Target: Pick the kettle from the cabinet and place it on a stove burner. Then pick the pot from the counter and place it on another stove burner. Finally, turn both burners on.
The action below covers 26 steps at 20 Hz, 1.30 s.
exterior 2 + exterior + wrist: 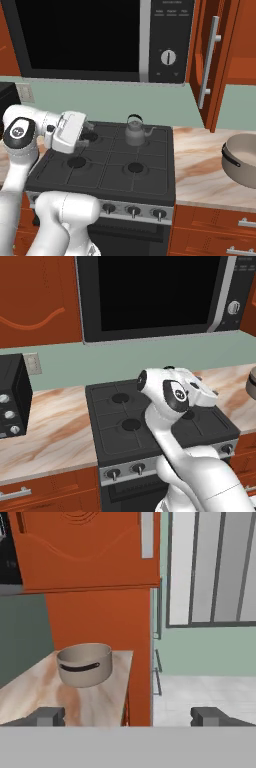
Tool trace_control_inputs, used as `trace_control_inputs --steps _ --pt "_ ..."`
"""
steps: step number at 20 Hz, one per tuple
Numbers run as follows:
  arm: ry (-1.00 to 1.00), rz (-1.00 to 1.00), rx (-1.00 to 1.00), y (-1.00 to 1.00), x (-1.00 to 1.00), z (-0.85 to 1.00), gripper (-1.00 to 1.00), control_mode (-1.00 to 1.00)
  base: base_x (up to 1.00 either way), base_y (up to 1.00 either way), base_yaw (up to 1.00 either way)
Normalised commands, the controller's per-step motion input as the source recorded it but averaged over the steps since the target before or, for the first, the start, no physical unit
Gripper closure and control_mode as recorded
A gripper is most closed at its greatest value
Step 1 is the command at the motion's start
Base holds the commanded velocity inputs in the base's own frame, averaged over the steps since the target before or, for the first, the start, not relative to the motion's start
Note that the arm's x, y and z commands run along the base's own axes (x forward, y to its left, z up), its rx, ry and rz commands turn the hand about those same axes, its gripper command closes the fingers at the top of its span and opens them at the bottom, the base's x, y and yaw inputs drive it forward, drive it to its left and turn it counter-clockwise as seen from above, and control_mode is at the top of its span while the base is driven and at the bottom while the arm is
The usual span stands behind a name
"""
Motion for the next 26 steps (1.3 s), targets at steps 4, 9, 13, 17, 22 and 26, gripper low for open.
trace_control_inputs --steps 4,9,13,17,22,26 --pt "0.00 0.00 0.15 0.00 -0.65 0.27 -1.00 -1.00 0.00 0.00 0.00" --pt "0.00 0.03 0.21 0.00 -0.62 0.13 -1.00 -1.00 0.00 0.00 0.00" --pt "0.00 0.11 0.26 0.00 -0.48 0.08 -1.00 -1.00 0.00 0.00 0.00" --pt "0.00 0.15 0.25 0.00 -0.38 0.03 -1.00 -1.00 0.00 0.00 0.00" --pt "0.00 0.20 0.26 0.02 -0.23 0.00 -1.00 -1.00 0.00 0.00 0.00" --pt "0.00 0.19 0.23 0.07 -0.26 0.00 -1.00 -1.00 0.00 0.00 0.00"
